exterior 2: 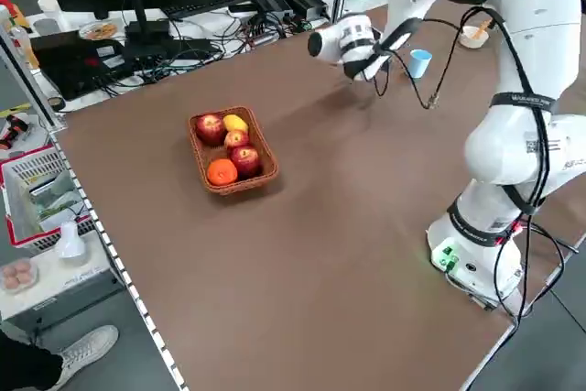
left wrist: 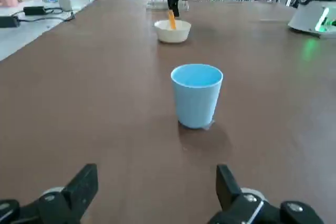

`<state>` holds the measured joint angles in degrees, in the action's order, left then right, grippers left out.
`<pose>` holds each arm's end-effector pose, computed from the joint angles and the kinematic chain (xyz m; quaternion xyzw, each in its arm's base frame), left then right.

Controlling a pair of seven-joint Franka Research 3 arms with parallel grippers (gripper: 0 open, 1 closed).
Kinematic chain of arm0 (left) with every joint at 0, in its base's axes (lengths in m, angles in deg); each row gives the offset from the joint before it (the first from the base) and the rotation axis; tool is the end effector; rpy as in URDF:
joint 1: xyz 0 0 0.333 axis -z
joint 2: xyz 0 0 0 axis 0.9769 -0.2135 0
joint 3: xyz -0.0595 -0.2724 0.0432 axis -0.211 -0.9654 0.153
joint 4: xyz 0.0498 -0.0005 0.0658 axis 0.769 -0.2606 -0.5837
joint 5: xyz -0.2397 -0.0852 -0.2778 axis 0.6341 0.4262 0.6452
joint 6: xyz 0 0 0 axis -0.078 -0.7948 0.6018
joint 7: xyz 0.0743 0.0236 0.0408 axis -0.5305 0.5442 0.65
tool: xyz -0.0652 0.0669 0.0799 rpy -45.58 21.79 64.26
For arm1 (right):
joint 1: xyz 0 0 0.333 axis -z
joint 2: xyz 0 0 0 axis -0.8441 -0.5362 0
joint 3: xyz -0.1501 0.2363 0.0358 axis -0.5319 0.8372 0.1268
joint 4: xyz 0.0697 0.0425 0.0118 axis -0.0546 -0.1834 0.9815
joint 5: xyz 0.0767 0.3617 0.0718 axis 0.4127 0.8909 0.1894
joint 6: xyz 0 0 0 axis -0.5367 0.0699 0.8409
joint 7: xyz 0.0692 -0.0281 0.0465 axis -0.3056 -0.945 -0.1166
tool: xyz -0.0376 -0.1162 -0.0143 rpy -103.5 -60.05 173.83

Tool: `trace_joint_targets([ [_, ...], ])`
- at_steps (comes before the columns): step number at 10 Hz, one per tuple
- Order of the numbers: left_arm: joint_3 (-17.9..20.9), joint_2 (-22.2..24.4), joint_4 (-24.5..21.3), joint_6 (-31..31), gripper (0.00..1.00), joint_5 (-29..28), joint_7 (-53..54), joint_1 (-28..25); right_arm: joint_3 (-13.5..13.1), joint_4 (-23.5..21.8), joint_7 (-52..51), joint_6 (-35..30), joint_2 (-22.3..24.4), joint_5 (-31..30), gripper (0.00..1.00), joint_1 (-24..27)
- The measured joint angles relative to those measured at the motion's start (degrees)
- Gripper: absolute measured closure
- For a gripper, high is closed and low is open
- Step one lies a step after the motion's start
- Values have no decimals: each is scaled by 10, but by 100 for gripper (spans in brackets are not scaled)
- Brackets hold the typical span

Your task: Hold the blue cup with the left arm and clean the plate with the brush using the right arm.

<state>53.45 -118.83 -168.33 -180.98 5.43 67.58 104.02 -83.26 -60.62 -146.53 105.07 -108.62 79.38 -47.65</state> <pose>0.5718 -0.1847 0.1610 0.6023 -0.6173 0.3351 0.3792 0.5193 -0.0476 0.1701 -0.9118 -0.1373 0.0150 0.3868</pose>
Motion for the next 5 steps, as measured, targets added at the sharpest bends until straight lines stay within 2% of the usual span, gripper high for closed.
trace_joint_targets([
  [2, 9, 63, -2, -36, 0, -116, -131, -10, -4, 13, -4, 0, 1, -34, 0, 15],
  [5, 25, 130, -4, -83, 0, -284, -336, -10, 1, 86, 48, -4, 22, -159, 0, 25],
])
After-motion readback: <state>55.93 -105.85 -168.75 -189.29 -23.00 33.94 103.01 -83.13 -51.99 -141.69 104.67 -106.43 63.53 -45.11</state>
